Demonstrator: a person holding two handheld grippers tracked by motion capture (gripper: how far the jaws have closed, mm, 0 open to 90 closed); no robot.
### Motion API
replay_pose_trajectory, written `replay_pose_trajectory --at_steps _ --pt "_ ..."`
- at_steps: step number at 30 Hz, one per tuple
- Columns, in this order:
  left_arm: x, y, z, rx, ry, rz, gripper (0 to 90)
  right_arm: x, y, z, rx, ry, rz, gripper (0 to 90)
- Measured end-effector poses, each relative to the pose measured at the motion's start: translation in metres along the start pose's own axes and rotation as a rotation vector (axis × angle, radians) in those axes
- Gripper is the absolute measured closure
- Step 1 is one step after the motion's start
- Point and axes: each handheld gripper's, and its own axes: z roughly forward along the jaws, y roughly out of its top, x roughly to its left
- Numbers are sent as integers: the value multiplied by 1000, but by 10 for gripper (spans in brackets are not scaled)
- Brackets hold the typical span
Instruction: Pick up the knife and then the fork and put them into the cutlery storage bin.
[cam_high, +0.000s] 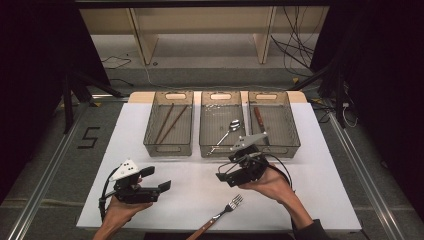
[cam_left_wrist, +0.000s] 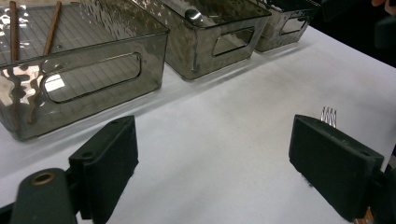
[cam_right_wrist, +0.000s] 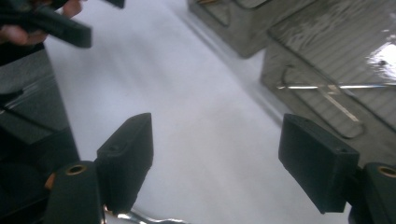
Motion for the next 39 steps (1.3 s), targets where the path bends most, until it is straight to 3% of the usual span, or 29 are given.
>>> replay_pose_trajectory --at_steps 6,20,39 --pt "0 0 0 1 0 1 149 14 -8 7 44 46 -70 242" --pt "0 0 0 -4 0 1 149 38 -17 26 132 106 -165 237" --pt "-1 0 0 -2 -2 4 149 56 -27 47 240 150 -241 242"
